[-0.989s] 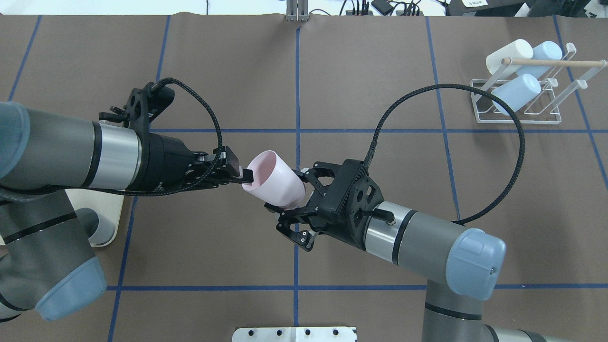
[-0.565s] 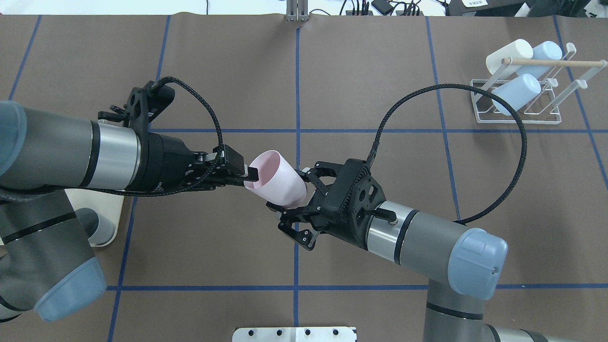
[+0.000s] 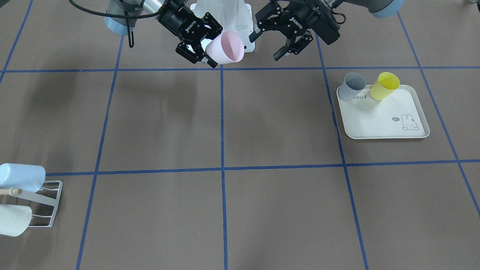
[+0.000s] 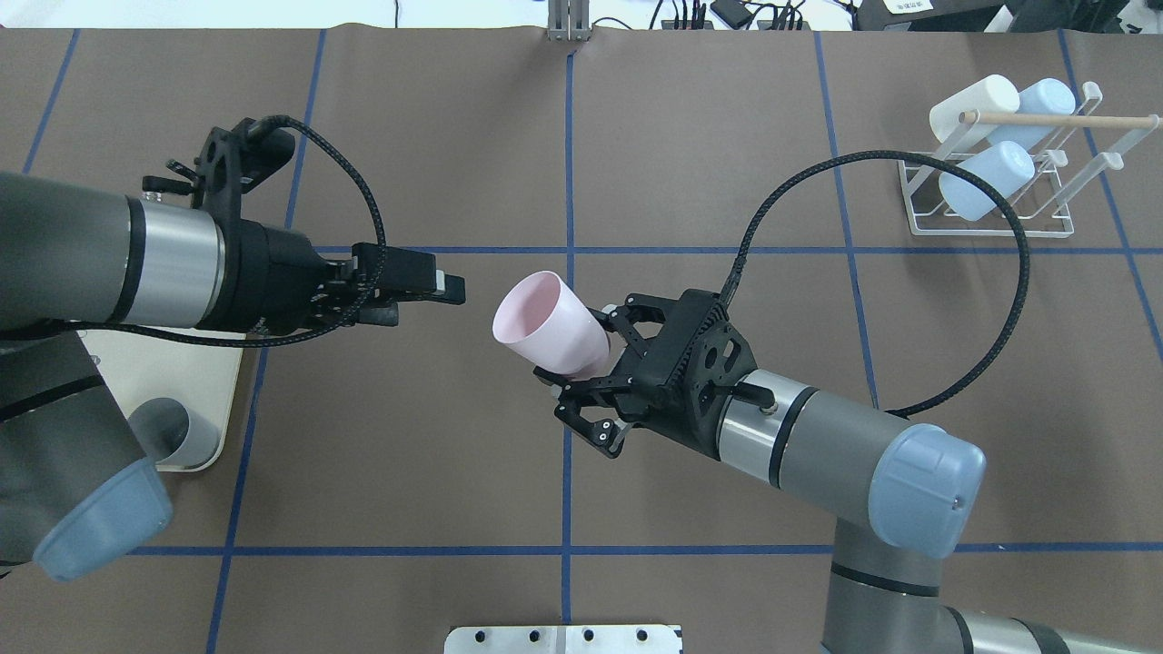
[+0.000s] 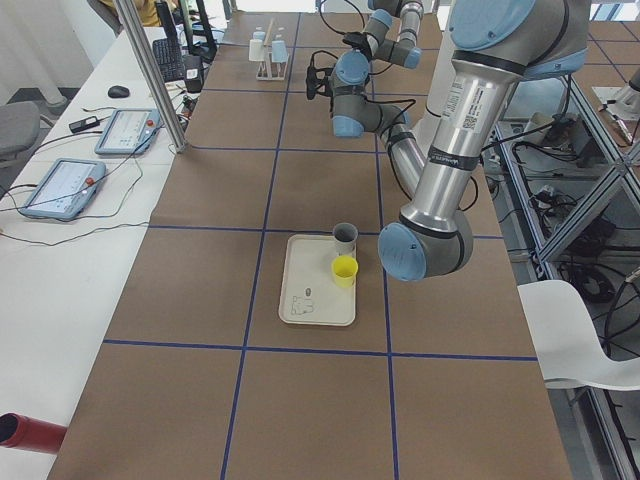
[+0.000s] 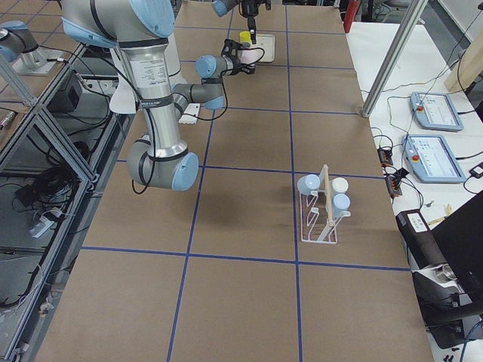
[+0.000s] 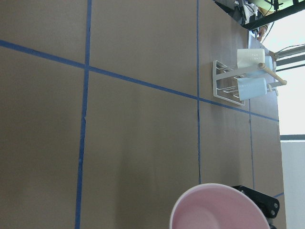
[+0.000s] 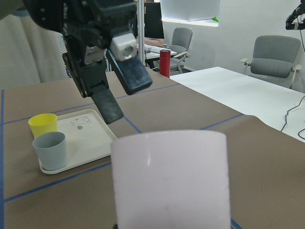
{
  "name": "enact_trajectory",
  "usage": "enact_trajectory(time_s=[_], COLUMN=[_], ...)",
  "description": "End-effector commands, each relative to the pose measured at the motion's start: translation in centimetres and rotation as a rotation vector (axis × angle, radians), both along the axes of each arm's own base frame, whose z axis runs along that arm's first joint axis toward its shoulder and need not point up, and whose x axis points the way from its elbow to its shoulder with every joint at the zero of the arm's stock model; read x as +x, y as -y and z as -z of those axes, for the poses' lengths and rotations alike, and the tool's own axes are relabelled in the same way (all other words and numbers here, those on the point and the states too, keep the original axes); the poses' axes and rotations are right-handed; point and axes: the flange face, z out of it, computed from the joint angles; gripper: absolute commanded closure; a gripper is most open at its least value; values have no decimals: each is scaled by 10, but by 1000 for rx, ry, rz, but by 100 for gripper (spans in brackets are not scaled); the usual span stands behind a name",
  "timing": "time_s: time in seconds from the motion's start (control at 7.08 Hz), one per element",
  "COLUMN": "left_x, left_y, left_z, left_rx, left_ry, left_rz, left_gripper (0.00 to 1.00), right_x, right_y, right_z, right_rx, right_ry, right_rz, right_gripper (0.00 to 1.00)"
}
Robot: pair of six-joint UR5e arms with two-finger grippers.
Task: Transfer IKEA cup to right arm and place on rack
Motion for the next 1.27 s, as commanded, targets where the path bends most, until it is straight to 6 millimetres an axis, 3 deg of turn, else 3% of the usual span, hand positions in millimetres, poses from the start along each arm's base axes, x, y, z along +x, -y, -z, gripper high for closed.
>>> enact_trajectory(time_s=[0.0,0.28,0.71,0.85,1.13], left_x=[-18,-18,-17,-17,-15], left_y=[10,10,9,9,8], left_z=[-39,-42,-42,-43,-42], left_rx=[79,74,75,73,72], left_ry=[93,97,97,96,95], left_rz=[22,22,22,21,26], left_gripper=[0,0,0,0,0], right_x=[25,58,138,171,255], right_y=[32,86,169,189,209], right_z=[-39,-62,-106,-127,-186], right_rx=[-54,-134,-146,-113,-12], right_ry=[-164,-365,-750,-907,-1157], right_rz=[-63,-107,-84,-90,-87], right_gripper=[100,100,100,100,100])
